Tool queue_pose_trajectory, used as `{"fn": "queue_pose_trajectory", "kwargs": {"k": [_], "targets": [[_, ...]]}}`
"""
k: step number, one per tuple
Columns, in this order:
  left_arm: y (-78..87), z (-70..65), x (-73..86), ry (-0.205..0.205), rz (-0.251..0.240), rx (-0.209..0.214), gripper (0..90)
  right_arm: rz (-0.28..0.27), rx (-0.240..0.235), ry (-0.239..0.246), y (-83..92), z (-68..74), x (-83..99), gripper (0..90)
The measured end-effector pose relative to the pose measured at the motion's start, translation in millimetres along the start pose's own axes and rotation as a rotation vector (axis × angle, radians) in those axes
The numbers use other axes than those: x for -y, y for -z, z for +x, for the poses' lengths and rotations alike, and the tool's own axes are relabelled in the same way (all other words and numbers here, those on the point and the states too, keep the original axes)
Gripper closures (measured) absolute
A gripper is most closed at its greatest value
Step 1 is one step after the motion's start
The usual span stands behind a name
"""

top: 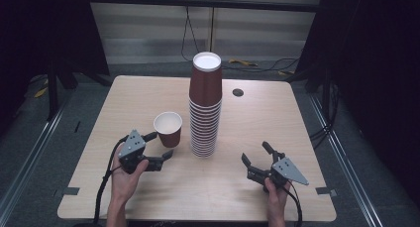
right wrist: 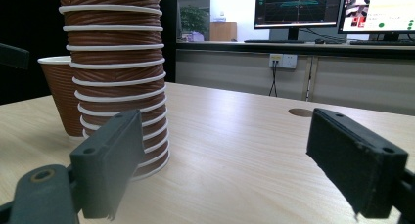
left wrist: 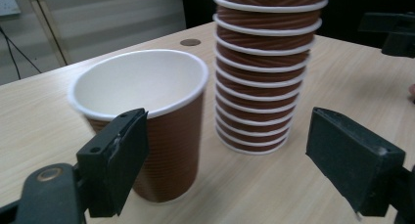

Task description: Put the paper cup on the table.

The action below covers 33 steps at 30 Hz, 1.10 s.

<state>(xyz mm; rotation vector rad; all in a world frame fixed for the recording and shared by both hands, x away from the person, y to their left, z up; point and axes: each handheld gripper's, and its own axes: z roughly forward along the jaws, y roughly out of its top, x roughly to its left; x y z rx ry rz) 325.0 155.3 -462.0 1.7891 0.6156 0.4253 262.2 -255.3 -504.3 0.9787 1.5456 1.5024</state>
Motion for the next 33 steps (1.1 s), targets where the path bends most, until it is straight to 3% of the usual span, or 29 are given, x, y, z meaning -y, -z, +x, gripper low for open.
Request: {"fn": "queue_pose_trajectory", "kwargs": {"k": [2, 5, 7, 8, 9, 10, 11, 15, 17, 18, 19, 20, 22, 25, 26, 28, 29, 30, 33], "targets": [[-2.0, -5.0, 3.3, 0.016, -0.047, 0.0, 15.8, 0.0, 0.0, 0.0, 0.0, 0.0, 0.0, 13.6], [-5.5, -10.1, 9.7, 0.022, -0.073, -0.023, 15.8, 0.0, 0.0, 0.0, 0.0, 0.0, 0.0, 13.5], [-8.7, -14.7, 12.8, 0.041, -0.095, -0.015, 15.8, 0.0, 0.0, 0.0, 0.0, 0.0, 0.0, 13.6], [-10.6, -18.3, 14.5, 0.015, -0.103, -0.019, 15.8, 0.0, 0.0, 0.0, 0.0, 0.0, 0.0, 13.6], [-12.6, -22.1, 16.0, 0.009, -0.101, -0.029, 15.8, 0.0, 0.0, 0.0, 0.0, 0.0, 0.0, 13.5], [-14.3, -23.5, 17.8, 0.008, -0.103, -0.007, 15.8, 0.0, 0.0, 0.0, 0.0, 0.0, 0.0, 13.6], [-15.0, -25.3, 20.3, 0.011, -0.104, -0.023, 15.8, -0.001, -0.001, 0.0, 0.1, 0.1, 0.0, 13.6], [-15.9, -29.5, 28.5, 0.062, -0.137, -0.015, 15.8, 0.0, -0.002, 0.0, 0.0, 0.0, 0.0, 13.6], [-13.4, -29.9, 33.5, 0.064, -0.133, -0.015, 15.8, 0.0, -0.002, 0.0, 0.0, 0.0, 0.0, 13.6], [-11.6, -32.2, 35.0, 0.097, -0.152, -0.008, 15.8, -0.001, -0.001, 0.0, 0.0, 0.1, 0.0, 13.6], [-9.9, -34.0, 35.0, 0.087, -0.15, -0.024, 15.9, 0.0, -0.002, 0.0, 0.0, 0.0, 0.0, 13.6], [-7.6, -34.3, 34.9, 0.053, -0.146, -0.032, 15.9, 0.0, -0.002, 0.0, 0.0, 0.0, 0.0, 13.5], [-5.7, -35.5, 38.1, 0.07, -0.164, -0.025, 15.8, 0.0, -0.004, 0.0, 0.0, 0.0, 0.0, 13.6], [-6.5, -36.5, 42.6, 0.048, -0.152, -0.039, 15.8, 0.0, -0.003, 0.0, 0.1, 0.1, 0.0, 13.5], [-6.3, -39.2, 44.5, 0.059, -0.189, -0.06, 15.9, 0.0, -0.003, 0.0, 0.0, 0.0, 0.0, 13.5], [-5.1, -39.9, 48.3, 0.084, -0.195, -0.036, 15.9, 0.0, -0.003, 0.0, 0.0, 0.0, 0.0, 13.5], [-3.3, -37.9, 50.3, 0.048, -0.197, -0.044, 15.8, 0.0, -0.003, 0.0, 0.0, 0.0, 0.0, 13.6], [-2.6, -39.6, 52.4, 0.076, -0.21, -0.049, 15.8, 0.0, -0.003, 0.0, 0.0, 0.0, 0.0, 13.6], [0.3, -38.7, 54.3, 0.088, -0.243, -0.058, 15.9, 0.0, -0.002, 0.0, 0.0, -0.1, 0.0, 13.6]]}}
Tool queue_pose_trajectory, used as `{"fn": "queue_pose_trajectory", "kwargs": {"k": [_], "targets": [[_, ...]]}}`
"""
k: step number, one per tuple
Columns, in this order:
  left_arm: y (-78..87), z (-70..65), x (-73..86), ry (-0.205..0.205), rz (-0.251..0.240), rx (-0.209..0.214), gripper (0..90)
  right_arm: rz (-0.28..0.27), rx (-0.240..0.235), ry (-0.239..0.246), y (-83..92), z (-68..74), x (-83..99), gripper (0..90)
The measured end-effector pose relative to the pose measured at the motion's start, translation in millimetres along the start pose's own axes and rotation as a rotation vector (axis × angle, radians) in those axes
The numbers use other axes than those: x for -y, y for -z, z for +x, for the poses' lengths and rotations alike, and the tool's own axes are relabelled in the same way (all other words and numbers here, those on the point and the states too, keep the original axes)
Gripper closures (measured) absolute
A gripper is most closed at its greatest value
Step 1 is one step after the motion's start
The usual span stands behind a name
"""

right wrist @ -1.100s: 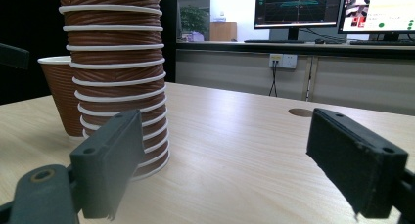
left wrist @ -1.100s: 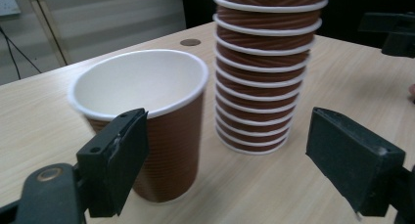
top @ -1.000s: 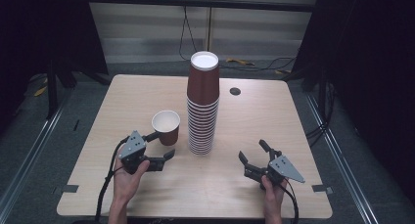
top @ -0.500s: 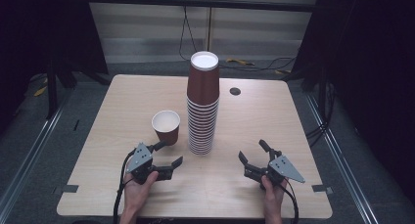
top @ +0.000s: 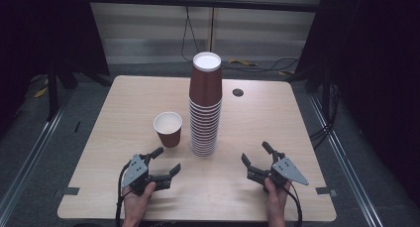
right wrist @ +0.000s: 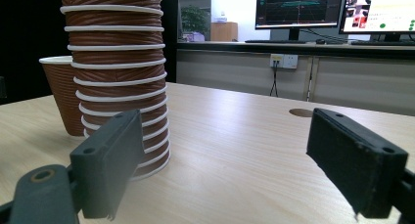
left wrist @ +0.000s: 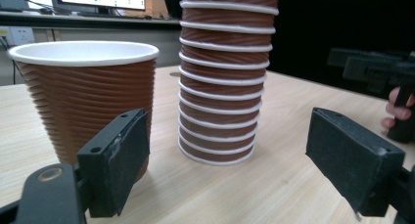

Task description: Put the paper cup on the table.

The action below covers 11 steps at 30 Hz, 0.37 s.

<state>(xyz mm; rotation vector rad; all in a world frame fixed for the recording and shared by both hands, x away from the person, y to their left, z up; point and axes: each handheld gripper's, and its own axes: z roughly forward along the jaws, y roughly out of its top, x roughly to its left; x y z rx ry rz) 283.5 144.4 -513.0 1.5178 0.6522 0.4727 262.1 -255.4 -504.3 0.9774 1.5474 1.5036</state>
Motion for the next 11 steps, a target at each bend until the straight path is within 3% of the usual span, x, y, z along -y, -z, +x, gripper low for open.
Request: {"fn": "queue_pose_trajectory", "kwargs": {"k": [3, 5, 7, 8, 11], "targets": [[2.2, -3.6, 1.4, -0.021, -0.027, -0.011, 15.9, 0.0, -0.002, 0.0, 0.0, 0.0, 0.0, 13.5], [4.7, -4.2, 2.7, -0.058, -0.057, -0.01, 15.9, -0.001, 0.0, -0.001, 0.0, 0.2, 0.0, 13.5], [5.0, -4.1, 2.7, -0.087, -0.061, 0.011, 15.7, 0.0, 0.001, -0.001, 0.1, 0.2, 0.1, 13.5], [4.7, -5.3, 3.2, -0.056, -0.064, 0.007, 15.7, -0.001, 0.002, -0.001, 0.1, 0.2, 0.1, 13.6], [4.7, -5.3, 3.2, -0.058, -0.064, 0.005, 15.7, 0.001, 0.003, -0.001, 0.0, 0.1, 0.0, 13.6]]}}
